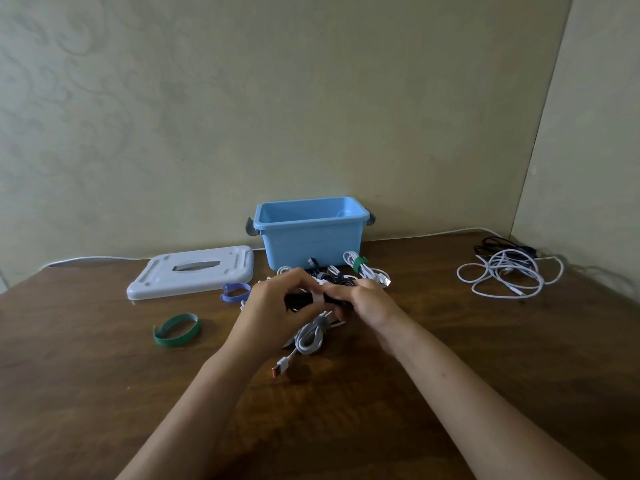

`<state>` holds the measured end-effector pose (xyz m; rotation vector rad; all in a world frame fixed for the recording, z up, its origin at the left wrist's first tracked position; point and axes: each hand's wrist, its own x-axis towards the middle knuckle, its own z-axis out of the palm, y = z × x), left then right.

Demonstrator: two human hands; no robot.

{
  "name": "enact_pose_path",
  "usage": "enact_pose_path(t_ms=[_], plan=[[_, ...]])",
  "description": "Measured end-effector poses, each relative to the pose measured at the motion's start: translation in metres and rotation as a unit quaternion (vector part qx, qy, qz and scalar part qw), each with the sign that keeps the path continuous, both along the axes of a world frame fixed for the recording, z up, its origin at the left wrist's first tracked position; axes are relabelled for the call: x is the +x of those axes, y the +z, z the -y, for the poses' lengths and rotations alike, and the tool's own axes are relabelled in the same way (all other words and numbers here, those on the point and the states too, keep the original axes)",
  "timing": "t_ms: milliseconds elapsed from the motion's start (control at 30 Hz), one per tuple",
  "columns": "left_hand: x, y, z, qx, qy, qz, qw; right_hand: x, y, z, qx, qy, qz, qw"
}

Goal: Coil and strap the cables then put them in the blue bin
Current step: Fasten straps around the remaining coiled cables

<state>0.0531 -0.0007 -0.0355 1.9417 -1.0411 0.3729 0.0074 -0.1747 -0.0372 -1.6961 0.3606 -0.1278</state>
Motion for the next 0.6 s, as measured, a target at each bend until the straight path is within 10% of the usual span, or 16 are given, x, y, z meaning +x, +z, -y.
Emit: enact_pose_path(t_ms=[400,600], plan=[[-0.004,0.002,0.002,0.187,0.043,0.107,0.976,-0.011,0.012,-0.004,-0.168,0.056,0.070,0.982],[-0.003,-0.003,0.004,0.098,0.054,0.015,0.994,-0.024,0.028,0.000,-0.098,0.097,0.010,0.990]])
